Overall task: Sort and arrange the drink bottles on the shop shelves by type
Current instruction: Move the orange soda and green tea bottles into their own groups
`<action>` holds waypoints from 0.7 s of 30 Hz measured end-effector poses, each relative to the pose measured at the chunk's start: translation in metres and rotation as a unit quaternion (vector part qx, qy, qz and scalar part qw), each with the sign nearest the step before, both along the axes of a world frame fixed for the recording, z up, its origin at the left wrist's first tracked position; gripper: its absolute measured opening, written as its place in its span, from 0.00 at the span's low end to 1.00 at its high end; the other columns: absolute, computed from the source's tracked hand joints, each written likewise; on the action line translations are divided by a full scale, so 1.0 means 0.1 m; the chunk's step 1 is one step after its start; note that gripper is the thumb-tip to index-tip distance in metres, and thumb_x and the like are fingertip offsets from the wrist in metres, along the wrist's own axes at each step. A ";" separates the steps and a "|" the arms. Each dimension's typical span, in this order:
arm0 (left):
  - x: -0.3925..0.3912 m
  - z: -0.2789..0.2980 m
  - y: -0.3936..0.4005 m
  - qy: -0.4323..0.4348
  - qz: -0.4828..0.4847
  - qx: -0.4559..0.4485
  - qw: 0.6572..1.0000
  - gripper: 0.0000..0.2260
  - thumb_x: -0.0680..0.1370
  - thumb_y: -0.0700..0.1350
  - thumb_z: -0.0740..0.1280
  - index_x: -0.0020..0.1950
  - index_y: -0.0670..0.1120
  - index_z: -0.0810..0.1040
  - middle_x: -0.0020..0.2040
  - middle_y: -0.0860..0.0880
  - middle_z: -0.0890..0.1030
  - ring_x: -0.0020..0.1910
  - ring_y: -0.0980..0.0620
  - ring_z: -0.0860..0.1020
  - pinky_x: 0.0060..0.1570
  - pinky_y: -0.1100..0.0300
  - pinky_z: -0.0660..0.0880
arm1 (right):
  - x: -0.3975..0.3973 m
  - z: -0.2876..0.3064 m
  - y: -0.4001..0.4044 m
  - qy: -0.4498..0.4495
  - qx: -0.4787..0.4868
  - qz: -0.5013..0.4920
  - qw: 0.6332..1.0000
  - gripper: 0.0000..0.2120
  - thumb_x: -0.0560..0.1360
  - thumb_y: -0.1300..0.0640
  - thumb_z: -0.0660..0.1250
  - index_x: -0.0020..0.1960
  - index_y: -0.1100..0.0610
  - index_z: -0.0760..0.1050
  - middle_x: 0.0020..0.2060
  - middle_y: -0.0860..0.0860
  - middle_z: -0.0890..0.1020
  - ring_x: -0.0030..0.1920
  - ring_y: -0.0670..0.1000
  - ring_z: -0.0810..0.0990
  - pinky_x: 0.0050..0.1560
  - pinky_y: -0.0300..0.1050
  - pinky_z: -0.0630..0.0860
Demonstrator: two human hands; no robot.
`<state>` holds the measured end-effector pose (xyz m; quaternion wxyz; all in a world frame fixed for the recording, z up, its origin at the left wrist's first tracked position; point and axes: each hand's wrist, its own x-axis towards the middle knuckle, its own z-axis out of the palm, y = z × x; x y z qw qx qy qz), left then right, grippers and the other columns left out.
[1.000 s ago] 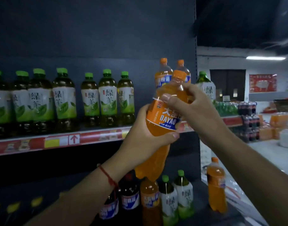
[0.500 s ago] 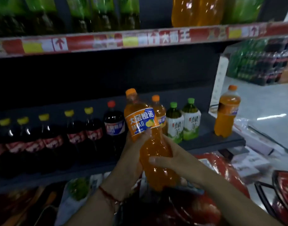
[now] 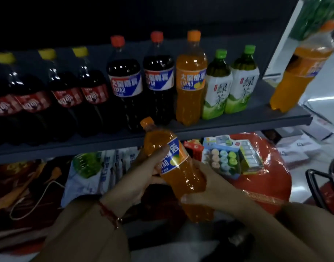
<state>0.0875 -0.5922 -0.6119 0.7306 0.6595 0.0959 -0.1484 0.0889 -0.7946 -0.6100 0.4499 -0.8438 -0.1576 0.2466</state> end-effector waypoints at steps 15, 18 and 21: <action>0.06 -0.06 -0.38 -0.050 0.048 0.073 0.995 0.29 0.65 0.58 0.75 0.64 0.58 0.70 0.56 0.55 0.81 0.52 0.55 0.82 0.46 0.56 0.83 | 0.12 -0.40 -0.01 0.051 0.093 -0.123 0.987 0.35 0.57 0.46 0.82 0.61 0.43 0.72 0.51 0.42 0.83 0.51 0.41 0.82 0.57 0.48 0.80; 0.06 -0.07 -0.43 -0.084 0.025 0.117 0.989 0.41 0.60 0.66 0.78 0.69 0.57 0.70 0.61 0.55 0.81 0.57 0.56 0.81 0.57 0.50 0.80 | 0.15 -0.38 -0.09 0.014 0.089 -0.109 0.990 0.35 0.57 0.47 0.82 0.60 0.45 0.73 0.50 0.42 0.84 0.51 0.40 0.82 0.56 0.47 0.80; 0.11 0.12 -0.52 -0.128 -0.024 0.171 0.977 0.38 0.63 0.66 0.74 0.70 0.61 0.66 0.61 0.60 0.78 0.54 0.68 0.79 0.50 0.69 0.78 | 0.22 -0.30 -0.20 -0.028 0.106 -0.118 0.987 0.35 0.56 0.45 0.82 0.60 0.43 0.73 0.50 0.41 0.83 0.51 0.39 0.82 0.56 0.44 0.80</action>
